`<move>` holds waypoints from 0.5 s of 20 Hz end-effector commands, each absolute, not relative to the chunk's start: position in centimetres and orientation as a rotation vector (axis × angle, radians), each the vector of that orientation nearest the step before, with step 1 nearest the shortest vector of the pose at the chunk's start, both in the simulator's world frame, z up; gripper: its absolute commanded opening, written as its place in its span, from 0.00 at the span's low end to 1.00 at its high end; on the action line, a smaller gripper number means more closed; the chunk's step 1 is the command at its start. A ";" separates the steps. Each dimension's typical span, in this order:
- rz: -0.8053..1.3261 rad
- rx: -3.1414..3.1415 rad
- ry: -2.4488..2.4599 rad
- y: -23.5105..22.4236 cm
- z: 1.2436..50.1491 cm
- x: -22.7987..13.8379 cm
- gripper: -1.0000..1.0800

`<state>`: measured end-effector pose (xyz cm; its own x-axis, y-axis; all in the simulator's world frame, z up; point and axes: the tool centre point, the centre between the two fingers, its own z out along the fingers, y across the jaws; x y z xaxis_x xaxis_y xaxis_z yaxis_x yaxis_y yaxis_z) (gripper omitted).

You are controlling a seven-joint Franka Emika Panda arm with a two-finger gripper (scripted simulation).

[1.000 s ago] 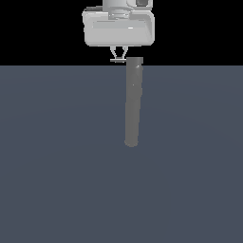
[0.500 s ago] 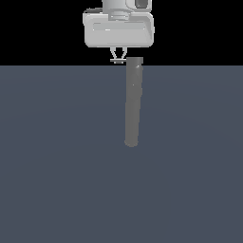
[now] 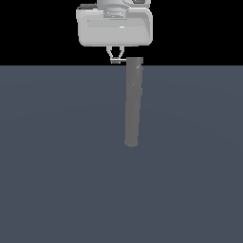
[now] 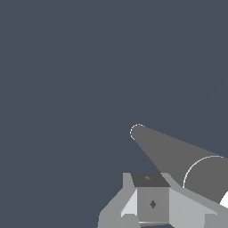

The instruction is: Turn on the faucet by rotating a designated handle.

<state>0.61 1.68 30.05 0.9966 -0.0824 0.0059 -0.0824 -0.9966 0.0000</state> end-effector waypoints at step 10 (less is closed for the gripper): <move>0.009 3.139 -0.131 1.3 30.1 -2.0 0.00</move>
